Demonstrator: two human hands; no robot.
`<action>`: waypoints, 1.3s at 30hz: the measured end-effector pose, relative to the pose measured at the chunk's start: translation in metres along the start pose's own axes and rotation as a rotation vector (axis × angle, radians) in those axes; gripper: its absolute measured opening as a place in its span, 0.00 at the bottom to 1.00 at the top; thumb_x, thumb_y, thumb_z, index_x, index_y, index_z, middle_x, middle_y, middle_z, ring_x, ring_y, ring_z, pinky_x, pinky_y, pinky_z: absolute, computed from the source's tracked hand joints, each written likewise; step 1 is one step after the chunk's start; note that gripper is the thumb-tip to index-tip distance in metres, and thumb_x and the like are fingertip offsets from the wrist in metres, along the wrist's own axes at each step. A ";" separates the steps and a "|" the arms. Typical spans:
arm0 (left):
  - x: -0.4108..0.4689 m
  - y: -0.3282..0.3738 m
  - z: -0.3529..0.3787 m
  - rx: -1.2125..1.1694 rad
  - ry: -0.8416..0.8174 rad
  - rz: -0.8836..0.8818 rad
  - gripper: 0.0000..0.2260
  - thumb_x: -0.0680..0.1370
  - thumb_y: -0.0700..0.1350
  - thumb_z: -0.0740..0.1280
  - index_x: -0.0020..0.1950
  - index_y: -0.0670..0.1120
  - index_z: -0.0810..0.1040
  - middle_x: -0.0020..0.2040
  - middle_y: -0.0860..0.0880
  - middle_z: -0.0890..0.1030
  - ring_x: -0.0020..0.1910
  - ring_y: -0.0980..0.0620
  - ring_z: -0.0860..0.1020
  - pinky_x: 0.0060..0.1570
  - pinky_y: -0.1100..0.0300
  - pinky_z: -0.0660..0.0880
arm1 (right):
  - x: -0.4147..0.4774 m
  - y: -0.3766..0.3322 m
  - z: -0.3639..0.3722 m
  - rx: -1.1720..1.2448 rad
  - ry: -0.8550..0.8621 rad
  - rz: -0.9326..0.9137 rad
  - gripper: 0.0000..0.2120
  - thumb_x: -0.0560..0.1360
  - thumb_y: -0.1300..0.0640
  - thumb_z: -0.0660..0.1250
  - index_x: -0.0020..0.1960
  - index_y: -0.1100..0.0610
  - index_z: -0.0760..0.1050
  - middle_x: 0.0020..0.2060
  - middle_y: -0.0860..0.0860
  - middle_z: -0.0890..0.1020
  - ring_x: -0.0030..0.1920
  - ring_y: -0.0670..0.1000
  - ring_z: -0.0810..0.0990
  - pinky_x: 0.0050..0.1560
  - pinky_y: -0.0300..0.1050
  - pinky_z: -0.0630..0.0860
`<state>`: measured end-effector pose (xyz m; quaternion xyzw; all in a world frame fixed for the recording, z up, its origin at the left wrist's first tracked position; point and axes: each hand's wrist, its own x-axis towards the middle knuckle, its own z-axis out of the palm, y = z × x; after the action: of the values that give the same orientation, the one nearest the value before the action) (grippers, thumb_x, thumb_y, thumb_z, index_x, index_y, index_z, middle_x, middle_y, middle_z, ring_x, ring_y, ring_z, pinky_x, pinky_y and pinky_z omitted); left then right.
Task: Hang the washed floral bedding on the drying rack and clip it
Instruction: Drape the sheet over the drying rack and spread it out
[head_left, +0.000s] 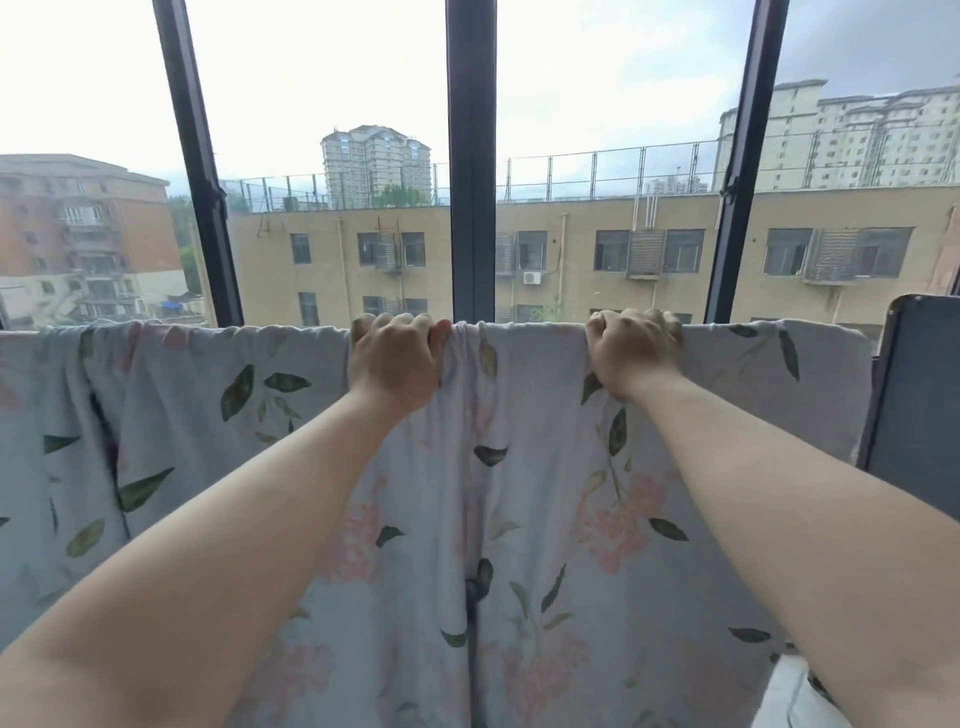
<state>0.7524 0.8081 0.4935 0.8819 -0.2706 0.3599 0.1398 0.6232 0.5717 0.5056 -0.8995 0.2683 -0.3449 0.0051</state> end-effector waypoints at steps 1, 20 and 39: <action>0.000 -0.001 -0.001 0.007 -0.007 -0.004 0.26 0.84 0.60 0.45 0.54 0.51 0.81 0.53 0.50 0.83 0.57 0.44 0.77 0.70 0.44 0.56 | 0.002 0.011 -0.001 -0.012 0.003 0.018 0.24 0.83 0.49 0.46 0.58 0.56 0.79 0.58 0.60 0.79 0.63 0.61 0.72 0.72 0.57 0.58; -0.008 -0.053 -0.010 -0.106 0.015 -0.355 0.25 0.85 0.55 0.45 0.58 0.43 0.78 0.60 0.40 0.78 0.65 0.40 0.69 0.73 0.45 0.55 | -0.038 -0.146 0.028 0.166 -0.098 -0.384 0.24 0.82 0.39 0.41 0.65 0.49 0.68 0.62 0.53 0.75 0.68 0.59 0.67 0.75 0.62 0.49; -0.046 -0.240 -0.039 0.137 0.070 -0.324 0.22 0.82 0.59 0.55 0.68 0.47 0.73 0.70 0.42 0.73 0.71 0.39 0.64 0.70 0.43 0.60 | -0.048 -0.225 0.031 0.109 0.024 -0.225 0.25 0.81 0.41 0.47 0.63 0.56 0.72 0.61 0.55 0.77 0.64 0.61 0.72 0.71 0.66 0.57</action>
<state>0.8419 1.0381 0.4757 0.9083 -0.0946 0.3809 0.1449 0.7208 0.7820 0.4961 -0.9181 0.1466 -0.3680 0.0118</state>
